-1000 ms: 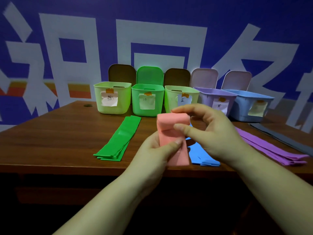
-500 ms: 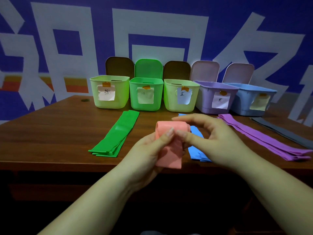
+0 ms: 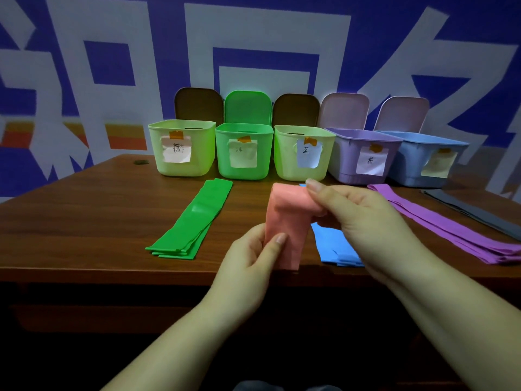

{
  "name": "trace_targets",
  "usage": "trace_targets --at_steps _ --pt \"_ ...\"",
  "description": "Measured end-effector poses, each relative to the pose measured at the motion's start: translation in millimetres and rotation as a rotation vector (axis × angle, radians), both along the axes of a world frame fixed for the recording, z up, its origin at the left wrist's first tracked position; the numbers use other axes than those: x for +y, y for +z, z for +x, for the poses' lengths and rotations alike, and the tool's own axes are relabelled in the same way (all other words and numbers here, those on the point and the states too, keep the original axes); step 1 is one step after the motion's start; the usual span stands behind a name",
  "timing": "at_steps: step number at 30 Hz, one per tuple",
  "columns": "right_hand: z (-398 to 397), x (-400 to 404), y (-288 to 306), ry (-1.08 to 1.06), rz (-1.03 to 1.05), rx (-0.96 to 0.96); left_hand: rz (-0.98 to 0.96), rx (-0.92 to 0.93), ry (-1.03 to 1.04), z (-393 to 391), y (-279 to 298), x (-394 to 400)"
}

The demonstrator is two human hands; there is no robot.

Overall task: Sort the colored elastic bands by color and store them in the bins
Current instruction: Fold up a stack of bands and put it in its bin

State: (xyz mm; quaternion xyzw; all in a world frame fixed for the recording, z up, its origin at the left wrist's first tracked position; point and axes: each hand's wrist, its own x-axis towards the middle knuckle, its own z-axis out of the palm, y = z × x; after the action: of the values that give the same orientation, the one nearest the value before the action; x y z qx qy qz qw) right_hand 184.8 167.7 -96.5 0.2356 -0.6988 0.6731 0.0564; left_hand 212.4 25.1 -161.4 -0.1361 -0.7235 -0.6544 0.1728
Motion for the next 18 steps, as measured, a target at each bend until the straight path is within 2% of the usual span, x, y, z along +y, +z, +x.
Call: trace_targets --at_steps 3,6,11,15,18 --pt "0.7 -8.3 -3.6 -0.005 -0.081 -0.024 -0.038 0.069 0.105 -1.7 -9.3 5.5" --pt "-1.0 -9.5 -5.8 -0.018 -0.067 0.001 -0.019 0.078 0.132 2.5 -11.4 12.7" --pt "-4.8 0.5 -9.0 0.055 0.081 0.1 0.156 -0.038 -0.038 7.4 -10.6 11.4" --pt "-7.5 6.0 -13.7 0.058 0.177 0.147 0.391 -0.163 -0.207 11.5 -2.5 9.8" --pt "-5.6 8.8 -14.4 0.055 0.254 0.2 0.444 -0.239 -0.276 13.2 1.4 4.9"
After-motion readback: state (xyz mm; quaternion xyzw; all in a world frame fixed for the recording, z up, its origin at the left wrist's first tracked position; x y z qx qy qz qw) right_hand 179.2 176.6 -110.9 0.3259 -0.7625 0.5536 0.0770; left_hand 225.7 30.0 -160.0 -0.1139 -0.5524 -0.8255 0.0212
